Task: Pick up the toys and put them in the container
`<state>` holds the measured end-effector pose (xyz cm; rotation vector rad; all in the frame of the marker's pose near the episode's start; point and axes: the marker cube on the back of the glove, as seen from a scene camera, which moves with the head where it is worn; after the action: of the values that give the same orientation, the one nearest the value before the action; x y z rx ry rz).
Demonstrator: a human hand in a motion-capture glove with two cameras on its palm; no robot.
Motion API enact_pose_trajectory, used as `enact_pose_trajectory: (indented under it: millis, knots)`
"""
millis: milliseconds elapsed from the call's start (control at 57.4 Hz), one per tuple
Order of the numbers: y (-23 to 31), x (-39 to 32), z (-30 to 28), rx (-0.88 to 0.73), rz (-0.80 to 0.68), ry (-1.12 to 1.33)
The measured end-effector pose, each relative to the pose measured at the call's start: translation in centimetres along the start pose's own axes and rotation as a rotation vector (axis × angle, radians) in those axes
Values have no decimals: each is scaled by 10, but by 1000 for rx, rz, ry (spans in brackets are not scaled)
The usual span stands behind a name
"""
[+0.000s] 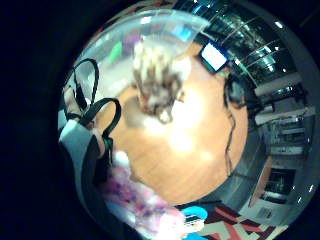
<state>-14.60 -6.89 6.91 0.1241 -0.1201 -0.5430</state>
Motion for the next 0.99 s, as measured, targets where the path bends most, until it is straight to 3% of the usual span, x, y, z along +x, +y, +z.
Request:
enact_pose_trajectory:
  millis: [70,157,279,348,418,505,575,732,836,993]
  knots:
    - [-24,-9,-34,64,91,-24]
    - [-49,-32,-75,155,-52,-67]
    - [-82,-60,-107,228,-89,-174]
    - [-102,-65,-106,259,-125,-119]
    - [-126,-78,-104,253,-2,-153]
    - [-140,-82,-88,227,-105,-118]
    - [-153,-87,-73,152,24,-127]
    - [-153,-70,-42,-94,177,-44]
    - [-135,-57,-47,-74,125,-81]
    - [-100,-16,-67,-43,173,-121]
